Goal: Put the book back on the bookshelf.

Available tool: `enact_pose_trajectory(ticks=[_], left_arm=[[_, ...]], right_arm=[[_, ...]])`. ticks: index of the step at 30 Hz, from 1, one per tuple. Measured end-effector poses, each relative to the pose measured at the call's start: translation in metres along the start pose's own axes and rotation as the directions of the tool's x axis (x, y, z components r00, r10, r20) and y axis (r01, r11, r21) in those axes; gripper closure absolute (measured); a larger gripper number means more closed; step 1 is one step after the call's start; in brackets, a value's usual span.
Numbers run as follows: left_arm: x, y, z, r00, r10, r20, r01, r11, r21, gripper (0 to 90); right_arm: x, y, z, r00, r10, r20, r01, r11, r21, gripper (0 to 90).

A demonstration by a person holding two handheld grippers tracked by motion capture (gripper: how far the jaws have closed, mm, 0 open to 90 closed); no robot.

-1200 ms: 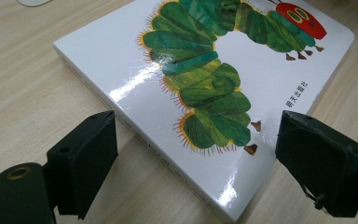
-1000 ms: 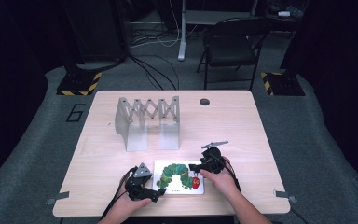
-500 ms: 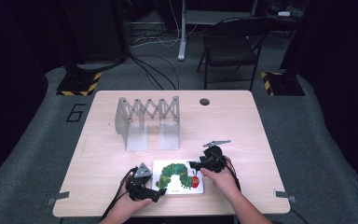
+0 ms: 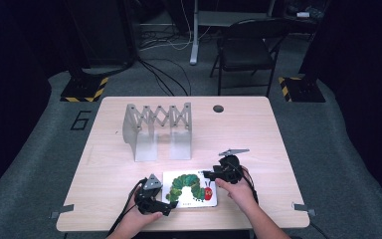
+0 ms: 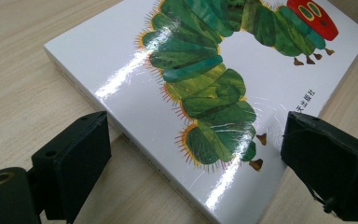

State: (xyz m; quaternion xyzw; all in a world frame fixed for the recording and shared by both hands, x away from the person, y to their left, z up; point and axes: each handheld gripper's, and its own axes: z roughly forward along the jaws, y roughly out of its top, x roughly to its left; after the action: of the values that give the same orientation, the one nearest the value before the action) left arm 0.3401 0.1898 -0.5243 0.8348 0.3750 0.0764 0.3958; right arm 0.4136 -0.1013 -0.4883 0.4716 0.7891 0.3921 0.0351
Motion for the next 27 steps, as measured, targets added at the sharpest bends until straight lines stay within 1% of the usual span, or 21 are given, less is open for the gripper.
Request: enact_pose_trajectory(ticks=[1,2,3,4,5,7,8,11,13,14,16,17,18,19,20,21,22,23,24,26,27], left_arm=[[0.000,0.000,0.000,1.0000,0.001,0.005,-0.001,1.0000,0.004,8.3],[0.000,0.000,0.000,1.0000,0.001,0.001,-0.001,1.0000,-0.001,8.3],[0.000,0.000,0.000,1.0000,0.002,-0.001,-0.002,1.0000,-0.001,8.3],[0.000,0.000,0.000,1.0000,0.002,-0.002,-0.002,1.0000,-0.001,8.4],[0.000,0.000,0.000,1.0000,0.002,-0.001,-0.002,1.0000,-0.002,8.4],[0.000,0.000,0.000,1.0000,0.002,0.000,-0.002,1.0000,-0.003,8.4],[0.000,0.000,0.000,1.0000,0.001,0.001,-0.001,1.0000,-0.003,8.4],[0.000,0.000,0.000,1.0000,0.000,0.001,0.000,1.0000,-0.004,8.5],[0.000,0.000,-0.001,1.0000,0.006,-0.001,-0.006,1.0000,0.002,8.6],[0.000,0.000,-0.001,0.9999,0.012,0.001,-0.012,0.9999,0.003,8.5],[-0.001,-0.001,-0.003,0.9997,0.018,0.016,-0.018,0.9998,0.010,9.0],[-0.003,-0.001,-0.005,0.9995,0.030,0.011,-0.030,0.9995,0.004,9.9],[-0.004,-0.001,-0.006,0.9989,0.047,0.006,-0.047,0.9989,0.009,11.3],[-0.006,-0.002,-0.006,0.9979,0.064,-0.005,-0.064,0.9978,0.017,11.6],[-0.007,-0.002,-0.007,0.9974,0.073,0.000,-0.073,0.9969,0.029,11.5],[-0.009,-0.004,-0.006,0.9960,0.089,-0.015,-0.088,0.9955,0.034,11.0],[-0.010,-0.005,-0.006,0.9953,0.096,-0.016,-0.095,0.9947,0.039,9.9],[-0.011,-0.006,-0.005,0.9946,0.101,-0.024,-0.100,0.9936,0.053,9.9],[-0.011,-0.006,-0.005,0.9937,0.108,-0.029,-0.106,0.9929,0.053,10.1],[-0.012,-0.007,-0.005,0.9932,0.112,-0.032,-0.110,0.9929,0.045,10.5],[-0.012,-0.008,-0.005,0.9920,0.120,-0.038,-0.118,0.9919,0.047,10.4]], right_arm=[[-0.001,0.000,0.000,1.0000,-0.004,0.002,0.004,1.000,0.002,45.0],[-0.001,0.000,0.002,1.0000,-0.005,0.002,0.005,1.000,0.003,44.7],[-0.002,-0.001,0.003,1.0000,-0.006,-0.002,0.006,1.000,0.012,48.2],[-0.002,-0.001,0.004,0.9984,0.027,-0.050,-0.025,0.999,0.034,47.3],[-0.002,-0.002,0.006,0.9976,0.028,-0.063,-0.026,0.999,0.039,46.3],[-0.001,-0.002,0.009,0.9995,-0.024,-0.019,0.025,0.999,0.044,43.9],[-0.001,-0.002,0.010,0.9992,-0.040,0.005,0.040,0.998,0.054,42.4],[-0.004,-0.002,0.012,0.9997,-0.018,0.014,0.018,0.999,0.050,40.3],[-0.007,-0.002,0.012,0.9999,0.009,0.008,-0.009,0.999,0.052,39.5],[-0.009,-0.002,0.014,0.9999,0.016,0.002,-0.016,0.999,0.047,39.2],[-0.010,-0.003,0.016,0.9997,0.025,0.000,-0.025,0.998,0.057,38.9],[-0.011,-0.003,0.017,0.9998,0.019,0.001,-0.019,0.998,0.056,38.8],[-0.010,-0.004,0.017,0.9995,0.031,0.003,-0.031,0.997,0.070,38.7],[-0.010,-0.004,0.018,0.9994,0.034,0.005,-0.034,0.997,0.072,38.7],[-0.011,-0.004,0.019,0.9999,0.015,0.001,-0.015,0.997,0.073,38.6],[-0.011,-0.004,0.020,0.9998,0.021,0.000,-0.021,0.997,0.078,38.6],[-0.010,-0.004,0.020,0.9998,0.020,-0.002,-0.020,0.996,0.087,38.7],[-0.011,-0.004,0.021,1.0000,0.004,-0.004,-0.004,0.997,0.080,38.6],[-0.009,-0.004,0.021,0.9998,0.018,-0.006,-0.018,0.996,0.087,38.6],[-0.009,-0.003,0.023,0.9999,0.012,-0.009,-0.012,0.997,0.080,38.2],[-0.008,-0.003,0.022,0.9999,0.010,-0.006,-0.009,0.996,0.089,38.0]])
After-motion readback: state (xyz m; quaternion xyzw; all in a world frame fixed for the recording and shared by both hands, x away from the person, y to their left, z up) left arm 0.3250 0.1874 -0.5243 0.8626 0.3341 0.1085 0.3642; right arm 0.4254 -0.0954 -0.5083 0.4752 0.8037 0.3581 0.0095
